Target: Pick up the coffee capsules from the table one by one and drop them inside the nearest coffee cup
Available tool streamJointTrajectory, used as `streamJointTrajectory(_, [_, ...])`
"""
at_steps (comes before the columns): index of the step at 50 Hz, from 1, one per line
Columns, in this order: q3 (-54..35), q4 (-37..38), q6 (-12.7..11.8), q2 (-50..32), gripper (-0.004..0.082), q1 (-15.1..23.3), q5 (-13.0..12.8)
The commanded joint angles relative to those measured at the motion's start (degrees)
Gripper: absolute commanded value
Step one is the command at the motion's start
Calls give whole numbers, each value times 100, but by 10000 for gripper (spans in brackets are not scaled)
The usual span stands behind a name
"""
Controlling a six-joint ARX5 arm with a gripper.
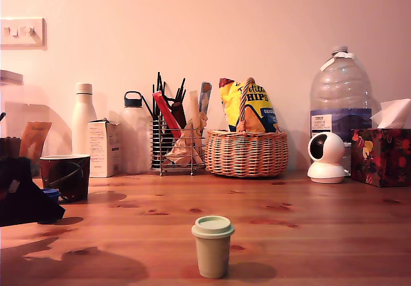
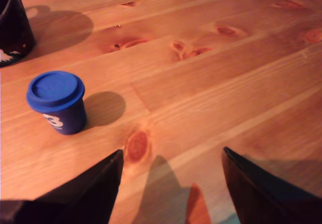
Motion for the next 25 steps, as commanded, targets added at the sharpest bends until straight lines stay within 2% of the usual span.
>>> streamJointTrajectory(1, [9, 31, -44, -81, 538, 24, -26])
streamJointTrajectory(14, [9, 26, -46, -81, 538, 24, -15])
streamJointTrajectory(25, [9, 55, -151, -92, 538, 109, -35])
